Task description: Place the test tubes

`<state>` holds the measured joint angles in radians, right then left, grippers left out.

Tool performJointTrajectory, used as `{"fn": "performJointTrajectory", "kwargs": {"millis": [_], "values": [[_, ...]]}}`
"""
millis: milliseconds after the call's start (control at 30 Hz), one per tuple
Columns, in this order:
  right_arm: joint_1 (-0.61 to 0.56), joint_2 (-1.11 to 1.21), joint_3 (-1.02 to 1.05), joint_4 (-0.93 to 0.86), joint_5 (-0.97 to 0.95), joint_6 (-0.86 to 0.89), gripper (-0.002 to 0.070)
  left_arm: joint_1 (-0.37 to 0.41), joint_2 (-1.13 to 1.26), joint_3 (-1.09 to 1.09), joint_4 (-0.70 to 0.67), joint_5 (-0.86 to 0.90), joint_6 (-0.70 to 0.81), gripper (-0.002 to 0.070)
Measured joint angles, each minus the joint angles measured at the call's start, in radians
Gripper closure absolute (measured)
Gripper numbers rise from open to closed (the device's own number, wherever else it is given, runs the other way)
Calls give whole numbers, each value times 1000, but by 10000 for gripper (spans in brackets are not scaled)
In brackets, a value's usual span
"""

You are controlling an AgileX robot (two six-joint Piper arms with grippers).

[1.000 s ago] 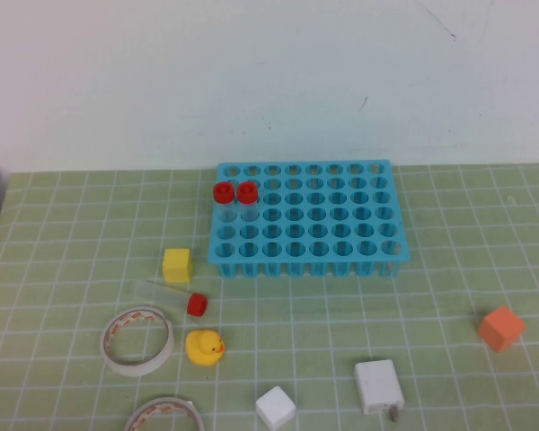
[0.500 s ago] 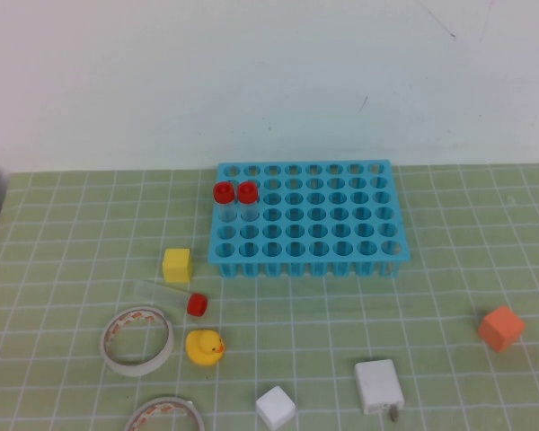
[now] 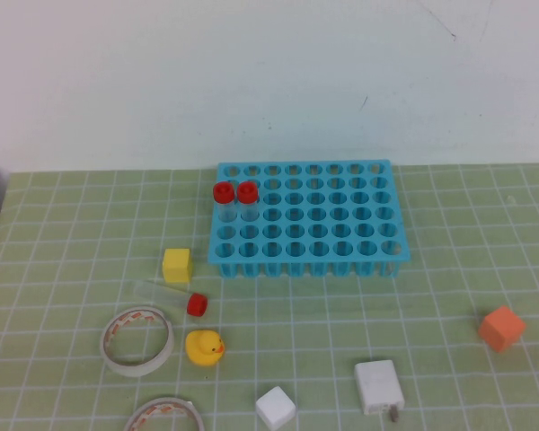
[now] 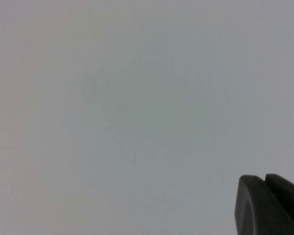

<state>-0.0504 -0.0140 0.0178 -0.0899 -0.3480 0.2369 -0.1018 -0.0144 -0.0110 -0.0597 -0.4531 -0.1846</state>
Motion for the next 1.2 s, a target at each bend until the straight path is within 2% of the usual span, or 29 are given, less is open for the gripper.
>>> {"fn": "performJointTrajectory", "kwargs": {"millis": [167, 333, 500, 600, 700, 967, 1200], "values": [[0, 0, -99, -103, 120, 9, 678, 0, 0, -150, -2, 246, 46, 676], [0, 2, -237, -248, 281, 11, 678, 0, 63, -287, -2, 355, 86, 676], [0, 96, -363, -319, 386, 11, 678, 0, 232, -418, 15, 489, 129, 676], [0, 198, -421, -324, 434, 14, 678, 0, 368, -494, 42, 616, 147, 676], [0, 297, -457, -324, 470, 25, 678, 0, 507, -535, 34, 671, 150, 676], [0, 577, -461, -180, 695, -8, 678, 0, 792, -540, -9, 693, 150, 676], [0, 783, -461, 84, 767, -389, 678, 0, 1020, -588, -127, 832, 174, 676]]}}
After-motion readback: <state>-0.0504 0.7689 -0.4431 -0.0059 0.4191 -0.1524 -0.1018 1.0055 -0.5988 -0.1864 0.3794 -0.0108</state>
